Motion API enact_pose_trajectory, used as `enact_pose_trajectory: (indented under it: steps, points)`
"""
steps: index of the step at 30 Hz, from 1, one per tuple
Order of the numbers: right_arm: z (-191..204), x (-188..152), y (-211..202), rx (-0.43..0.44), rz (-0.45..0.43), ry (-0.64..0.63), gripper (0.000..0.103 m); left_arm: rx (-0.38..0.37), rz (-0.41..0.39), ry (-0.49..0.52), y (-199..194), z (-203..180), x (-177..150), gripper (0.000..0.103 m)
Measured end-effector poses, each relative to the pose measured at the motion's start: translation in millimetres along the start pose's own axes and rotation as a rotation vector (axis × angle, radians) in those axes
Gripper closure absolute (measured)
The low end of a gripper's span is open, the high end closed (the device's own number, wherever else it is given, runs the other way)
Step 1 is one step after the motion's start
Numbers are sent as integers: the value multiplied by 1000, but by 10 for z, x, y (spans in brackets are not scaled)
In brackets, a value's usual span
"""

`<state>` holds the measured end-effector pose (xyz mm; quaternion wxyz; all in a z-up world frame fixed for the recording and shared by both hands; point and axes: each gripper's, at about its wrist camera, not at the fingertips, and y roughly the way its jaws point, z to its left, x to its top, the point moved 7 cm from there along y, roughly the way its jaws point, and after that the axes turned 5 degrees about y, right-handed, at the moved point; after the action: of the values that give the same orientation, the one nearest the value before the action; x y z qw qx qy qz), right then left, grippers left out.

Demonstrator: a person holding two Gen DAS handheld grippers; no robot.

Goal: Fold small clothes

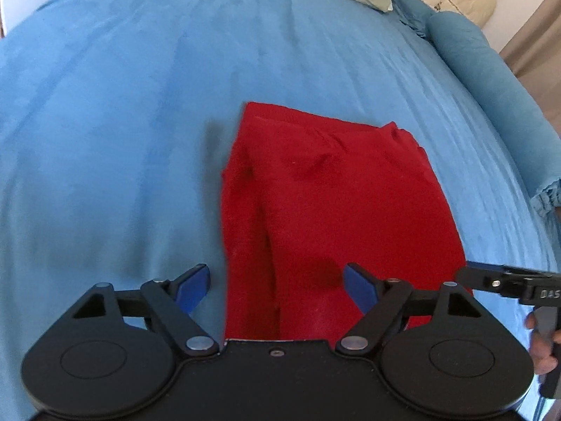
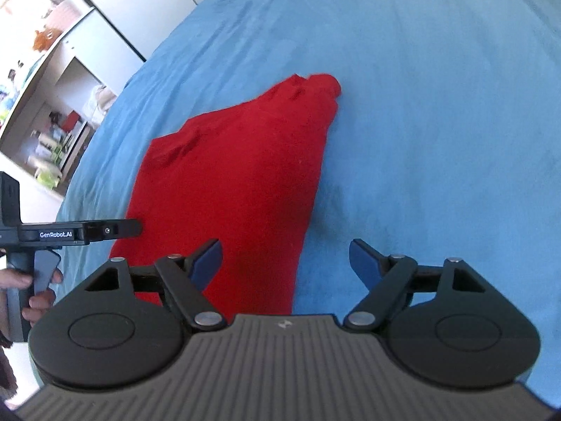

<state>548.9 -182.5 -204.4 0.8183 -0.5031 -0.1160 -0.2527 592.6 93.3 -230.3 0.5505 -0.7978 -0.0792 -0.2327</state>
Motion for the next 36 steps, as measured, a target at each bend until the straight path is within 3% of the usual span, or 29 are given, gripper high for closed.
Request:
enact_pose_trajectory:
  steps: [12, 14, 16, 18, 21, 27, 36]
  points:
    - [-22, 12, 398, 119, 23, 168, 32, -22, 19, -32, 229, -128, 3, 40]
    - [-3, 37, 458, 130, 29, 196, 38, -29, 22, -61, 213, -107, 6, 57]
    - [39, 50, 464, 117, 26, 177, 52, -26, 20, -59, 181, -137, 21, 68]
    - [104, 56, 432, 103, 14, 140, 57, 8, 13, -14, 145, -218, 33, 71]
    - [233, 70, 331, 79, -25, 72, 62, 48, -7, 24, 80, -324, 46, 73]
    - [471, 119, -62, 97, -129, -9, 64, 29, -75, 59, -315, -660, -7, 75]
    - [377, -248, -1122, 122, -166, -52, 64, 7, -101, 47, -863, -1489, -592, 75]
